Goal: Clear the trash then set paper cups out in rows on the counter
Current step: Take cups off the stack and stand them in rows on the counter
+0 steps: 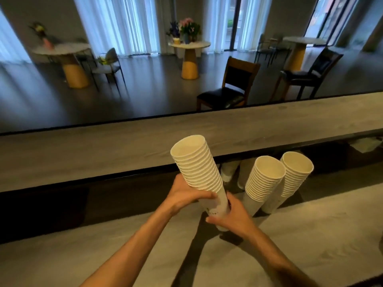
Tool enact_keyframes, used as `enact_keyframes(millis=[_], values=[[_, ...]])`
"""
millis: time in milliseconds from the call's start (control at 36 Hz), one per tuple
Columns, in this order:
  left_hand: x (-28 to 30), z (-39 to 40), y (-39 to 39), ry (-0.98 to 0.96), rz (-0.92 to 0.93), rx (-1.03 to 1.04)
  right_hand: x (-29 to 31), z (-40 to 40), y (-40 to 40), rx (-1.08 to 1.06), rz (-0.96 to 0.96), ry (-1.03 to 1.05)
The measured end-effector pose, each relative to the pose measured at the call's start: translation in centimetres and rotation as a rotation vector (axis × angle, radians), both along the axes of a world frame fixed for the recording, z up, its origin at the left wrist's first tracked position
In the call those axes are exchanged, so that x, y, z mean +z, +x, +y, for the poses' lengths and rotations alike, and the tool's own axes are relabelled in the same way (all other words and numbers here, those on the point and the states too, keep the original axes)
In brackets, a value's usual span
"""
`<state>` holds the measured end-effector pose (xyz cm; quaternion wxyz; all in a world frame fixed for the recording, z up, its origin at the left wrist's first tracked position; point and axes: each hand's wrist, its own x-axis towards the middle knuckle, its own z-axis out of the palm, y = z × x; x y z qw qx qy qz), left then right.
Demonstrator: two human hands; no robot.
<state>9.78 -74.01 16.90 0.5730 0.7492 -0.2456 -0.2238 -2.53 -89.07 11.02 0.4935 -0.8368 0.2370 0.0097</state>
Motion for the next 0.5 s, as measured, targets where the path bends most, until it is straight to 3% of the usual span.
enact_keyframes(millis=[83,333,500], values=[[2.9,3.7,-0.1,-0.025,-0.012,0.035,2.9,1.6,0.6,0.147,-0.015,-0.052],[8.6,18.4,-0.3,-0.179,-0.024,0.424,11.3,13.2,6.3,0.482,-0.141,-0.313],[11.2,27.9,0.3,-0.281,-0.033,0.635,13.4,22.7,10.0,0.57,-0.3,-0.403]])
